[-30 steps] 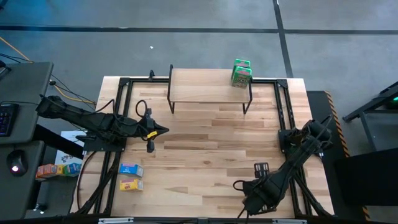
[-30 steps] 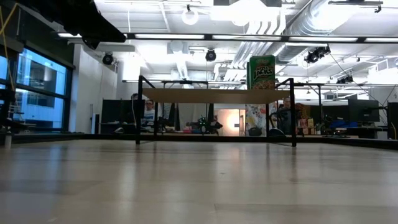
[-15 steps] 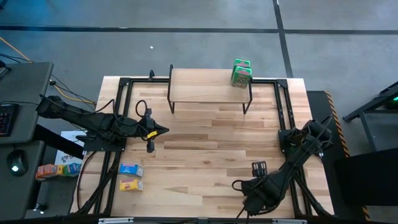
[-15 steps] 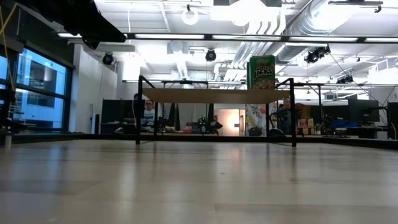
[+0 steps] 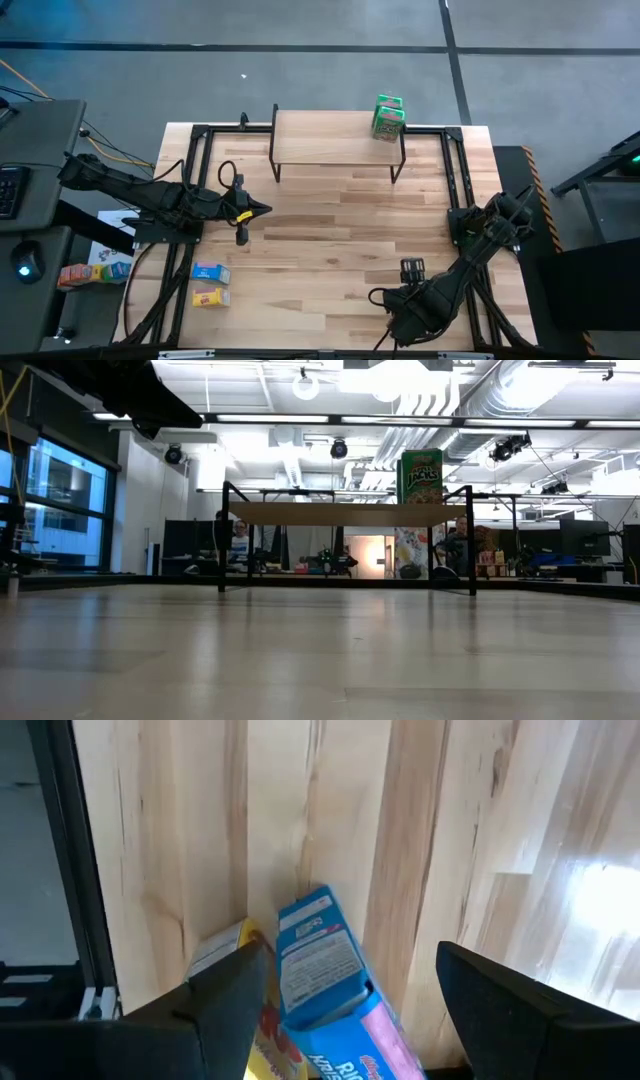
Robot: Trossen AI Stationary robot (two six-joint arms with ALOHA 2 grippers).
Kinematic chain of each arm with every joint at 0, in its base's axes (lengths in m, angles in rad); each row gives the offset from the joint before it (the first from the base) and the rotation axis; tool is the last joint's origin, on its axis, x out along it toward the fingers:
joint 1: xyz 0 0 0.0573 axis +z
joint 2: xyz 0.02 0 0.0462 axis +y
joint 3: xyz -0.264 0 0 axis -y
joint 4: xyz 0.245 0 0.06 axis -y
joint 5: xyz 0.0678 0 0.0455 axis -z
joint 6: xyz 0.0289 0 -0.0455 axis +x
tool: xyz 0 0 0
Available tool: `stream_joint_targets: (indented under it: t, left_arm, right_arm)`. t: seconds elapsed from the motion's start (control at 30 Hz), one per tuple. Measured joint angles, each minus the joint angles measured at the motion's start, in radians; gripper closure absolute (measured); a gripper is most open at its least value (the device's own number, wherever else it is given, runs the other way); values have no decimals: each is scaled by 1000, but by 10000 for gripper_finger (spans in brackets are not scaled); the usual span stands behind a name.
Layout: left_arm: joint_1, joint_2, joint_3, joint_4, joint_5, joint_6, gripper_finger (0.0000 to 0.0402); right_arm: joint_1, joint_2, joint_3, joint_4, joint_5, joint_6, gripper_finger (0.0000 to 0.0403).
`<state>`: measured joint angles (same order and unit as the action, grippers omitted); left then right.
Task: Stack cereal on shelf
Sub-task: Put the right blue cereal box on the shelf
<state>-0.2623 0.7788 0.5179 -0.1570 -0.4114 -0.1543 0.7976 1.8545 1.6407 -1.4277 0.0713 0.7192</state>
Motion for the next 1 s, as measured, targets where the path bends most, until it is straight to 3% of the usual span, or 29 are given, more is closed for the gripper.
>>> stream_joint_targets:
  t: [0.6, 0.8, 1.0]
  left_arm:
    - [0, 0, 0, -3, 0, 0, 402]
    - [0, 0, 0, -3, 0, 0, 401]
    - [0, 0, 0, -3, 0, 0, 402]
  right_arm:
    - [17, -2, -60, -8, -57, 4, 135]
    - [17, -2, -110, -13, -133, -20, 135]
    - [17, -2, -139, 7, -96, -24, 135]
